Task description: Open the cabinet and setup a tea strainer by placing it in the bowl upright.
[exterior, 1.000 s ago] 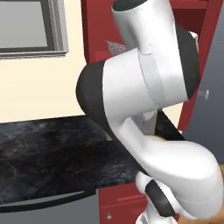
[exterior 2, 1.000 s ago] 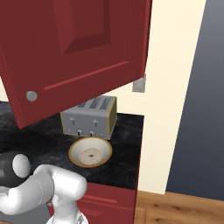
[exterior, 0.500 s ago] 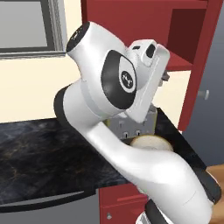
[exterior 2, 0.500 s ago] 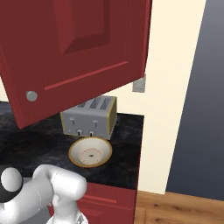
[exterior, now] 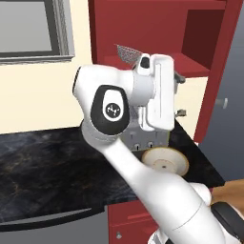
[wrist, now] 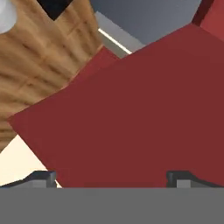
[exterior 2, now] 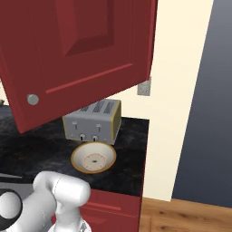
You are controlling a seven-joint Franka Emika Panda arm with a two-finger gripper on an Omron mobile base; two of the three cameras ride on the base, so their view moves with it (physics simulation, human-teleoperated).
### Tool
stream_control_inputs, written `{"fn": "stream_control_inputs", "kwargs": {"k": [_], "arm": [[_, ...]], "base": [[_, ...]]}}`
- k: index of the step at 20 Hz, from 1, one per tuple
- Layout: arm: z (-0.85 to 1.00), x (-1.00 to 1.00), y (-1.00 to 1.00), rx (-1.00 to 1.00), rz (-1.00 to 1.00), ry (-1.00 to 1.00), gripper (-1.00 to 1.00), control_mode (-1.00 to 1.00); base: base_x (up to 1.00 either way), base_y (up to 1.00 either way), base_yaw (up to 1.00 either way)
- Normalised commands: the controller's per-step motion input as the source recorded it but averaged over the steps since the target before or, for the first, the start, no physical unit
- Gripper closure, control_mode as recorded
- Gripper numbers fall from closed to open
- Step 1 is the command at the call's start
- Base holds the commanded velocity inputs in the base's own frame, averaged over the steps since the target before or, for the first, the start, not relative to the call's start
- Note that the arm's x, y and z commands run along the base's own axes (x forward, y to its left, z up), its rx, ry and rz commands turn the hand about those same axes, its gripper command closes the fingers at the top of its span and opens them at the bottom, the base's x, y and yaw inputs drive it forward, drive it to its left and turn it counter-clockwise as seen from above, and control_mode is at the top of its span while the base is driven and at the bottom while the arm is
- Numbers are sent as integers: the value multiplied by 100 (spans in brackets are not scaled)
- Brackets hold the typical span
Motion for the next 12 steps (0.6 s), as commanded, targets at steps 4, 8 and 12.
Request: {"fn": "stream_control_inputs", "kwargs": {"k": [4, 8, 12], "arm": [[0, 0, -54, -34, -26, 24, -100, -100], [8, -12, -65, -23, -25, 9, -100, -100], [25, -33, -70, -17, -23, 1, -100, -100]], "base": [[0, 0, 0], [0, 0, 0], [0, 0, 0]]}}
